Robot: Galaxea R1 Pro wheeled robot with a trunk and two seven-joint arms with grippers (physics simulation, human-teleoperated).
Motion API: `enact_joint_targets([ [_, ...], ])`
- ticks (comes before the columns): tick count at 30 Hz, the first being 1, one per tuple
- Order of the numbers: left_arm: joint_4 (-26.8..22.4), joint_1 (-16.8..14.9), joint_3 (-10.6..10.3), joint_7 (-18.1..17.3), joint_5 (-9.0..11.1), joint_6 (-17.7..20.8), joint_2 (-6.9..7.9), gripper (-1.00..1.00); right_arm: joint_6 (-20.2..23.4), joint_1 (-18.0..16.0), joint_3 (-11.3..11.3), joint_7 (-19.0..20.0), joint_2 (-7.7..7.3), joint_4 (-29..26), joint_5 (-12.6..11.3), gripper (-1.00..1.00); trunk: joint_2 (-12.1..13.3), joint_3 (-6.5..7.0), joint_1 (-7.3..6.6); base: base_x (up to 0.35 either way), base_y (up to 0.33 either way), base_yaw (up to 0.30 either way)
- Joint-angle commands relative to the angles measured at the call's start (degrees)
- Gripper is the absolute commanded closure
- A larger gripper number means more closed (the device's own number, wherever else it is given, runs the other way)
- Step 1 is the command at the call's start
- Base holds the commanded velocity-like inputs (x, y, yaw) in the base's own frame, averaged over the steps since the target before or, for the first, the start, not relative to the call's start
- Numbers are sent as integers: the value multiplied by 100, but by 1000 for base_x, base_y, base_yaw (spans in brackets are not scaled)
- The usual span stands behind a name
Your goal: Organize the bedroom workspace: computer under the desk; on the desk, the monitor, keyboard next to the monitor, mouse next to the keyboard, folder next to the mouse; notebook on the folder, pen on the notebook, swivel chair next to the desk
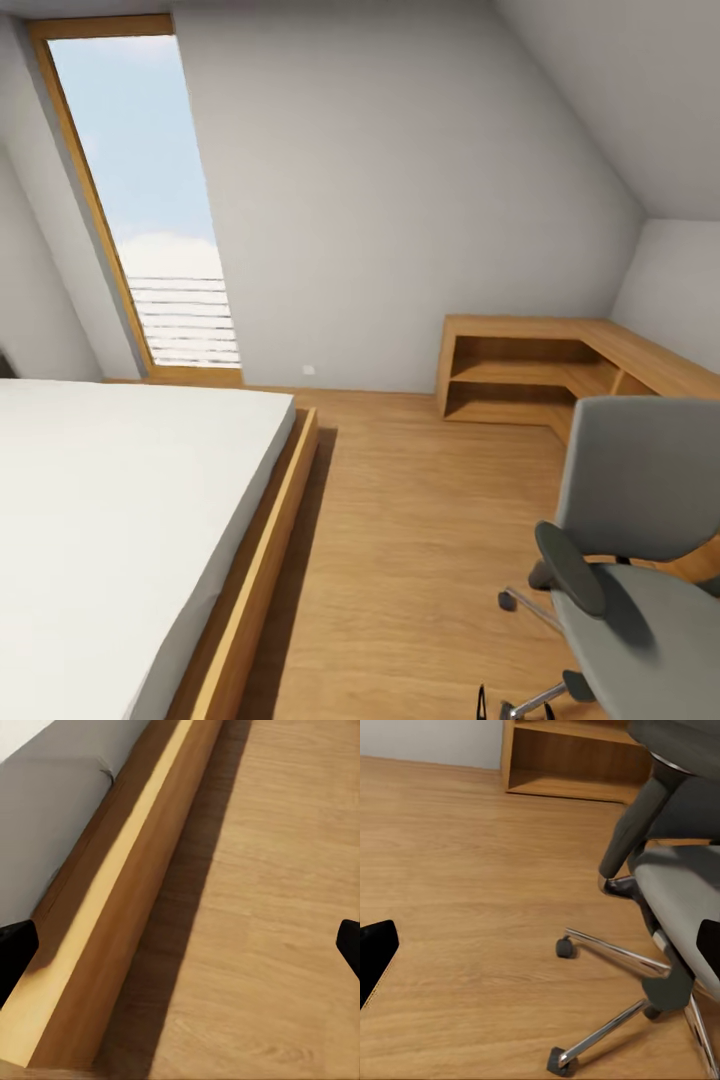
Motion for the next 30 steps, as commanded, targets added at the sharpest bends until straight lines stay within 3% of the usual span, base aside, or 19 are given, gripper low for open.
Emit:
enact_joint_targets([
  [1,0,-4,-49,56,-1,-8,0,-100,-14,-5,48,-13,3,13,-23,-100,-3,-6,2,200,0,80],
  [18,7,-3,-49,58,-1,3,0,-100,-14,-4,48,80,2,17,-32,-100,-3,-6,2,301,-2,14],
  [30,8,-3,-49,55,-1,5,0,-100,-14,-4,48,83,2,17,-32,-100,-3,-6,2,322,-109,0],
])
